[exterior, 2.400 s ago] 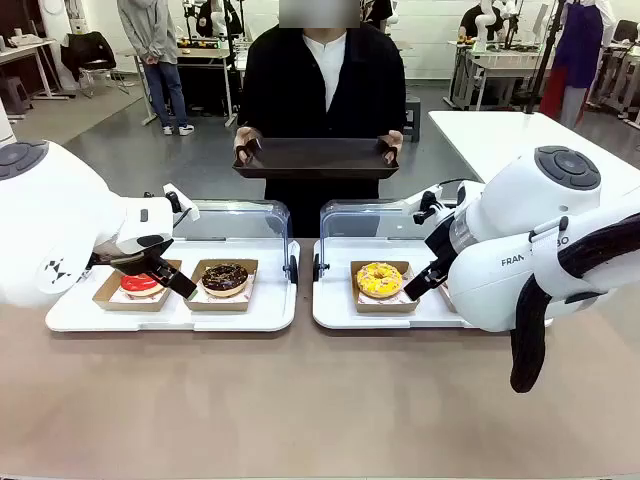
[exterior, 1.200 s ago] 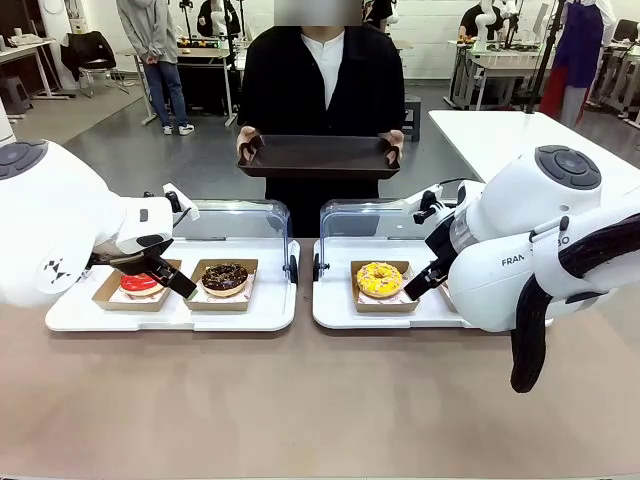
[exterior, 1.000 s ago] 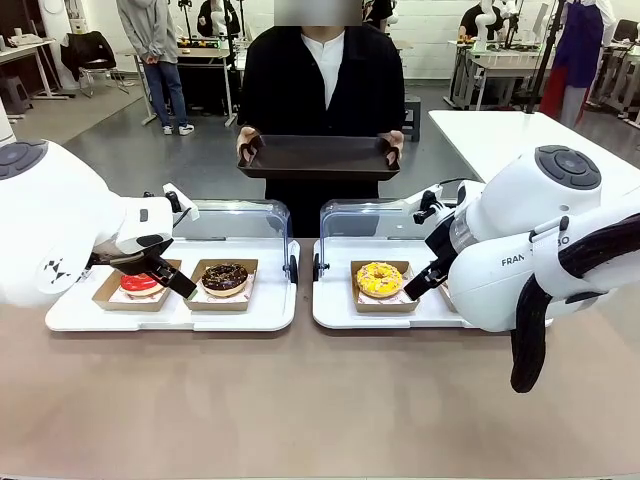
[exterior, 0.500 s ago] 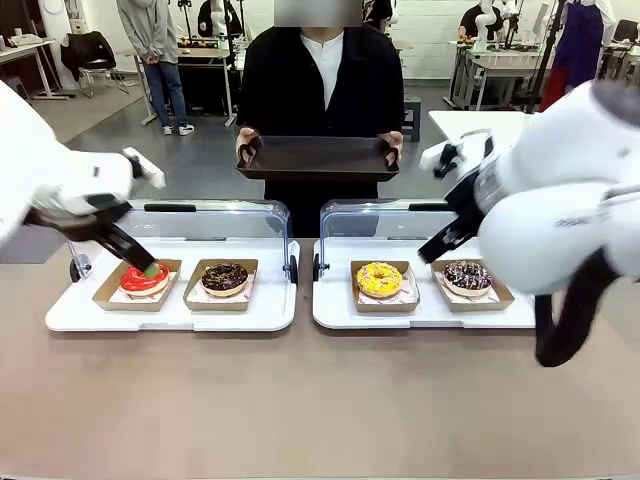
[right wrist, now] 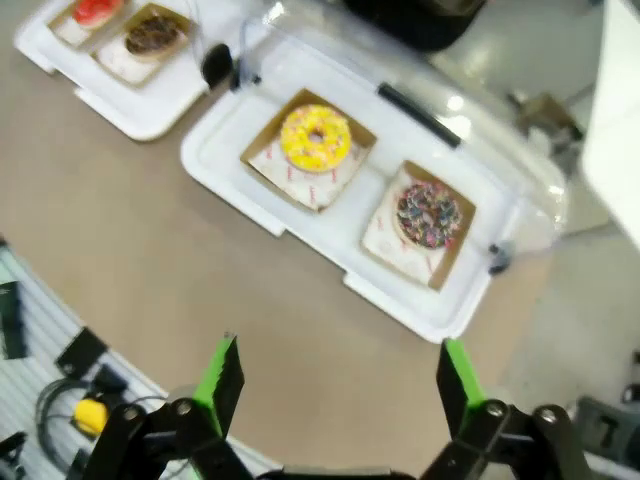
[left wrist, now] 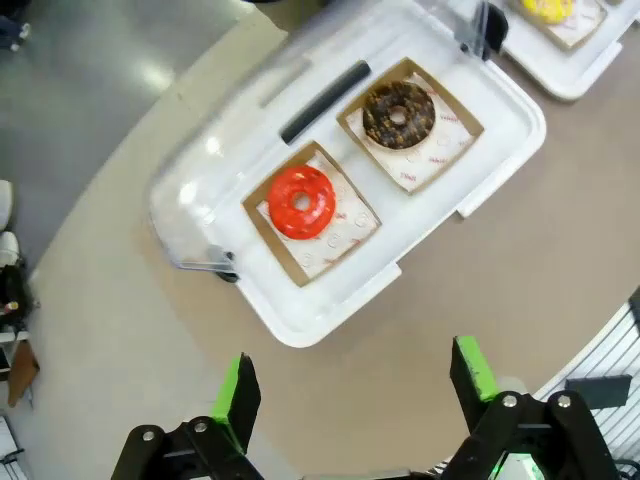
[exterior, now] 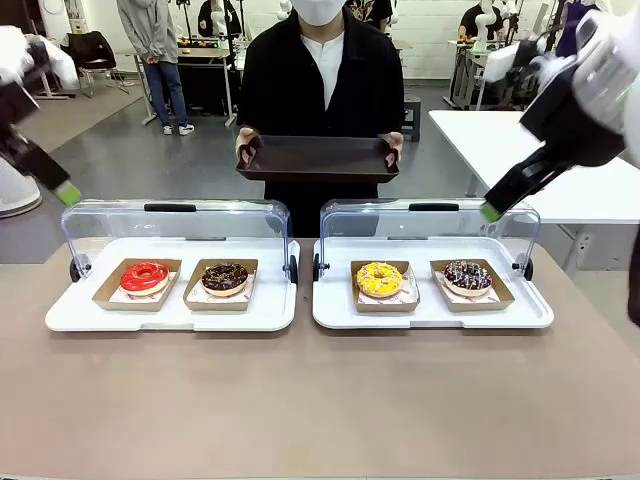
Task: Provide the desired donut to the person.
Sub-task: Pick up and lift the Paper togo box containing the Donut pointed at by the person.
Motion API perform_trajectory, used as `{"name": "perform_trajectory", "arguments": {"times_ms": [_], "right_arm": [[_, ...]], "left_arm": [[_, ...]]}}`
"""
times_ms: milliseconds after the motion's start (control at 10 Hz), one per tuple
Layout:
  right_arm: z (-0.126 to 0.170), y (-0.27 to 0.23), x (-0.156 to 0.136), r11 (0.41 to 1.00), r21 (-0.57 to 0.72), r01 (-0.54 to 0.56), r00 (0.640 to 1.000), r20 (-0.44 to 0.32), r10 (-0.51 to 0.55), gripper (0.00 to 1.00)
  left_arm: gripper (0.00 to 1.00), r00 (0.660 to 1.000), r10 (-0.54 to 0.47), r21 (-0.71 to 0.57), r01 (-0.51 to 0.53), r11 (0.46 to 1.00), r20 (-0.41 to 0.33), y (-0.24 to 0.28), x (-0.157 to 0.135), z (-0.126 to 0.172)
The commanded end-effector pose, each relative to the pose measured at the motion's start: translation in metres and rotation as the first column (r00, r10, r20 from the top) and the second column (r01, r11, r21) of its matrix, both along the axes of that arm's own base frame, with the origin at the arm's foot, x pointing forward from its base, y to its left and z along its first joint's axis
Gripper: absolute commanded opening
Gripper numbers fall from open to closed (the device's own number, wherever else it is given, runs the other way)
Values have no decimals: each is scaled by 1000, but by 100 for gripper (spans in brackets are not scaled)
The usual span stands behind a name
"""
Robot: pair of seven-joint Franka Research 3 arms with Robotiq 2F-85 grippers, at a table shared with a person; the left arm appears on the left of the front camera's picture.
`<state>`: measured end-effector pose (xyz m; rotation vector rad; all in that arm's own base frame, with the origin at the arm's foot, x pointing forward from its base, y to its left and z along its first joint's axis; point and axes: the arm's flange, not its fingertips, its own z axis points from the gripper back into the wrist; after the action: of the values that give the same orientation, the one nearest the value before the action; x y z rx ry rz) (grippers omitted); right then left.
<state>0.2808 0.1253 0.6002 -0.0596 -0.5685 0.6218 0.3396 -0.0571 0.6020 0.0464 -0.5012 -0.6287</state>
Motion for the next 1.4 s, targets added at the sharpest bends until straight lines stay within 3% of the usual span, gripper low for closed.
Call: {"name": "perform_trajectory", "arguments": {"times_ms": [0,100,200,500,600,700,900,1100,1300], "right_arm": [[13,-4,2,994,-47,98,995,-2,-98,100],[17,-7,0,993,-43,107,994,-2,-107,100],[14,-4,-4,999,-19,36,999,0,-36,100],[20,-7,-4,998,-26,58,998,1,-58,100],[-4,-27,12,981,154,-116,990,-66,127,100],[0,-52,18,926,313,-211,966,-80,248,100],[20,-105,22,803,509,-310,918,-61,393,100],[34,-156,35,685,635,-358,893,19,449,100],[39,-194,44,597,697,-396,869,74,490,100]], "left_arm": [[100,999,27,8,-28,1000,18,10,1,15],[100,999,41,4,-41,999,16,12,-2,19],[100,1000,10,-6,-10,1000,21,4,-1,16],[100,999,17,-8,-17,1000,27,7,-2,22],[100,995,-99,-135,94,986,-29,16,8,-6],[100,983,-175,-238,159,958,-48,31,15,-3],[100,945,-323,-384,279,880,-53,64,19,18],[100,900,-436,-514,379,770,10,97,32,25],[100,881,-470,-559,419,716,58,123,40,29]]}}
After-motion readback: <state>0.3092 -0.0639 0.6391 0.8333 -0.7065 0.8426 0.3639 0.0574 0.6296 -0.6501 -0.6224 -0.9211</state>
